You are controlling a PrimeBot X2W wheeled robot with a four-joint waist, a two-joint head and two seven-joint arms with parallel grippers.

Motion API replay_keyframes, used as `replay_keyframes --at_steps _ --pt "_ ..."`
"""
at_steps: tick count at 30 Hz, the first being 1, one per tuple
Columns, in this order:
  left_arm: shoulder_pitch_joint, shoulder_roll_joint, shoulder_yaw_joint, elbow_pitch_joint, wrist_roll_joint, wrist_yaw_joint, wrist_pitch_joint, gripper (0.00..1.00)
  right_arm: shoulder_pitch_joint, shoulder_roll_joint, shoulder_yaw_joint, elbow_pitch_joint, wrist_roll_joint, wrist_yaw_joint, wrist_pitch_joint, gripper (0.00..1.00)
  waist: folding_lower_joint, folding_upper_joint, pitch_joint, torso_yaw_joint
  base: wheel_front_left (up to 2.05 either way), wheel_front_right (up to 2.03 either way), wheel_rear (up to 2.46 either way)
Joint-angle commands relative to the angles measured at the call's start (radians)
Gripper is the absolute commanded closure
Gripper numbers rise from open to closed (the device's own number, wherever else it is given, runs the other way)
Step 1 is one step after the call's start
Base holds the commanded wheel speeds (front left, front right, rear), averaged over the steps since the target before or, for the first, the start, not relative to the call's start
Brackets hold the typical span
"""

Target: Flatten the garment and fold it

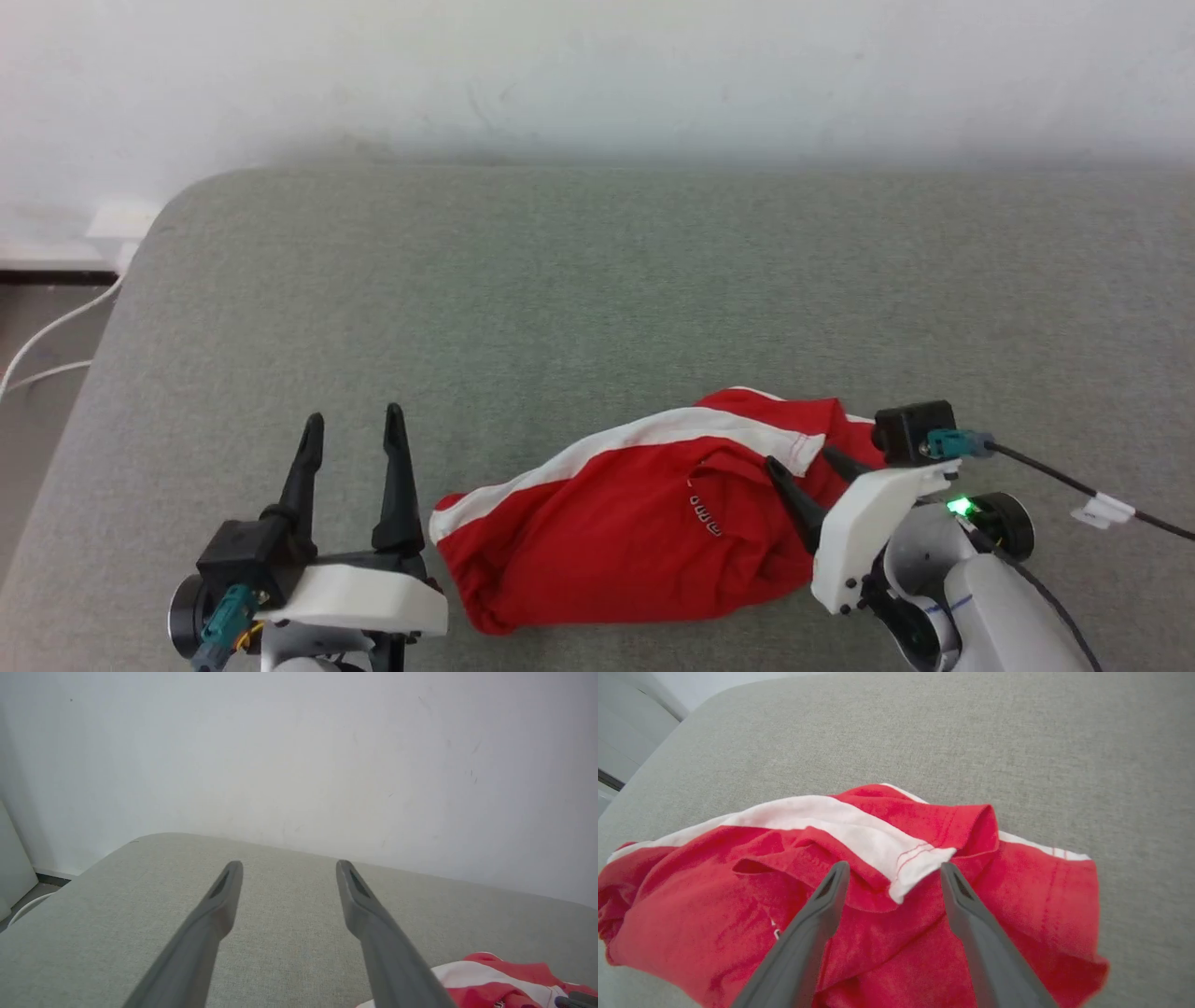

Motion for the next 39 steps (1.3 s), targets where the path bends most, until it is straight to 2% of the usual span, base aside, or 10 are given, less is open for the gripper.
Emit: replay_keyframes --at_steps 1,3,9,16,19,26,27,28,29,39 --pt "0.004 -0.020 0.019 0.009 0.021 -0.024 -0.005 0.00 -0.028 0.001 -0.001 0.039 0.010 -0.001 0.012 0.48 -0.0001 0.0000 0.018 0.029 0.00 0.00 0.00" --pt "0.004 -0.045 0.041 0.019 0.040 -0.048 -0.005 0.00 -0.051 0.001 0.002 0.072 0.017 -0.001 0.014 1.00 -0.0001 0.0000 0.020 0.037 0.00 0.00 0.00" --pt "0.009 -0.094 0.098 0.040 0.085 -0.106 -0.005 0.00 -0.109 -0.021 -0.026 0.087 0.020 -0.001 -0.040 1.00 -0.0001 0.0000 0.018 0.042 0.00 0.00 0.00" --pt "0.002 -0.128 0.135 0.053 0.113 -0.154 -0.005 0.00 -0.180 -0.121 -0.160 0.085 0.004 -0.001 -0.059 1.00 -0.0001 0.0000 0.022 0.036 0.00 0.00 0.00" --pt "-0.001 -0.135 0.140 0.062 0.119 -0.169 -0.005 0.00 -0.184 -0.162 -0.210 0.127 0.006 -0.001 -0.040 1.00 -0.0001 0.0000 0.026 0.033 0.00 0.00 0.00" --pt "-0.007 -0.142 0.146 0.082 0.123 -0.186 -0.005 0.00 -0.162 -0.176 -0.279 0.254 0.029 -0.001 -0.098 1.00 -0.0001 0.0000 0.035 0.029 0.00 0.00 0.00" --pt "-0.007 -0.143 0.146 0.086 0.123 -0.187 -0.005 0.00 -0.159 -0.169 -0.284 0.273 0.033 -0.001 -0.118 0.89 -0.0001 0.0000 0.034 0.027 0.00 0.00 0.00" --pt "-0.007 -0.143 0.147 0.089 0.122 -0.188 -0.005 0.00 -0.155 -0.163 -0.280 0.287 0.031 -0.001 -0.139 0.51 -0.0001 0.0000 0.034 0.026 0.00 0.00 0.00" --pt "-0.006 -0.143 0.148 0.093 0.123 -0.189 -0.005 0.00 -0.152 -0.159 -0.275 0.297 0.031 -0.001 -0.162 0.00 -0.0001 0.0000 0.034 0.025 0.00 0.00 0.00" --pt "0.001 -0.144 0.129 0.154 0.081 -0.198 0.000 0.00 -0.027 -0.142 -0.261 0.181 -0.037 -0.001 -0.460 0.00 -0.0001 0.0000 -0.016 0.011 0.00 0.00 0.00"
